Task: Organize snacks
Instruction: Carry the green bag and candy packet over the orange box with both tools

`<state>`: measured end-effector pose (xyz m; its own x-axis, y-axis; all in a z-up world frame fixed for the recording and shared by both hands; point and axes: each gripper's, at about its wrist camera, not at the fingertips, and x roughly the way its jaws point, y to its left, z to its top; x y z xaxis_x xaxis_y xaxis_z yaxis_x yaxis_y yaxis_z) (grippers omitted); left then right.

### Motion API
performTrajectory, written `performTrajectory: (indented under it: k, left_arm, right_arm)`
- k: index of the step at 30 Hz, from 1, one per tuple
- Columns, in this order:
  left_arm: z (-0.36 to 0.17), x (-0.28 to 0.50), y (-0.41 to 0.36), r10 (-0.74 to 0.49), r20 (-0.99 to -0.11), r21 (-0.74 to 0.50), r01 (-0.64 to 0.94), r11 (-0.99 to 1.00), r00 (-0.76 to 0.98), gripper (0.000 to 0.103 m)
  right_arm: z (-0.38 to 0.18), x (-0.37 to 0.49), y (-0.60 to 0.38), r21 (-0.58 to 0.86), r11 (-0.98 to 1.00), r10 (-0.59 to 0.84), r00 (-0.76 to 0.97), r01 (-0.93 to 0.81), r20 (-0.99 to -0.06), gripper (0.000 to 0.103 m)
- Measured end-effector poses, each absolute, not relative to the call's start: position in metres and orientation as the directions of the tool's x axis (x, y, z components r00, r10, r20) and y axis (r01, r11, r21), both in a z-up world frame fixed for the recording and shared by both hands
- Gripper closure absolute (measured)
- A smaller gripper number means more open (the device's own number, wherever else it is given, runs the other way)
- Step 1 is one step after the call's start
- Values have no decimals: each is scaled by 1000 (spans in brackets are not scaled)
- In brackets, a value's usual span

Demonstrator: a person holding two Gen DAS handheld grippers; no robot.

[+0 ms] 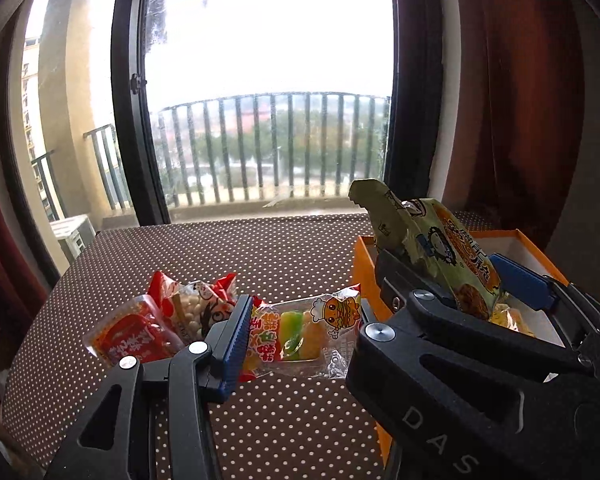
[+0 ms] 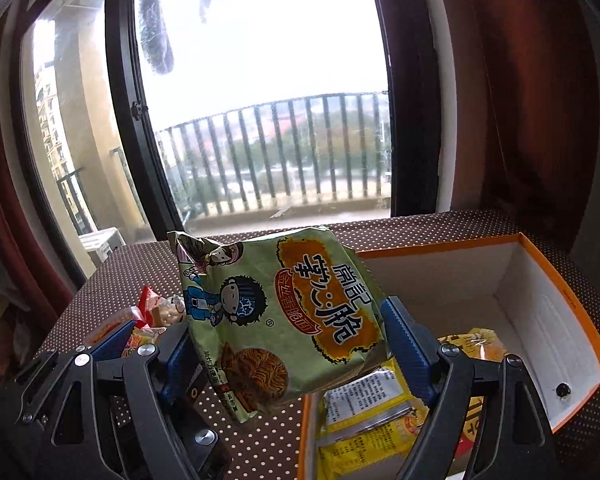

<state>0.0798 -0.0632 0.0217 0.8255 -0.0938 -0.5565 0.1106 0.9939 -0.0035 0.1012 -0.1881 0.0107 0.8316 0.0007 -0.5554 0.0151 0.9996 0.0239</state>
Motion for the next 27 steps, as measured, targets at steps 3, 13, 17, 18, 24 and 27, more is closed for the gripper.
performTrajectory:
  k: [3,13,17,18,24,27]
  left_arm:
    - [21,85,-72,-110,-555,-1,131,991,825,52]
    - [29,91,-112,-169,-531,11,206,978,830,52]
    - [31,98,-130,-202,-528,22,251,968,825,52]
    - [31,100,-135,-207,-525,30,261,965,825,52]
    - [32,113,-164,-251,-528,48,323,945,811,52]
    - [28,123,-175,-269,-554,47,352,935,788,51]
  right_arm:
    - [12,100,-199,39,999,-10,835,38,-551,18]
    - [23,93,-234,46,993,-68,857,106,-511,18]
    - [26,89,-253,48,988,-102,860,146,-499,18]
    - [26,88,-257,51,986,-111,861,157,-496,18]
    - [28,91,-286,53,973,-170,856,223,-488,18]
    - [26,95,-298,50,967,-195,847,251,-495,18]
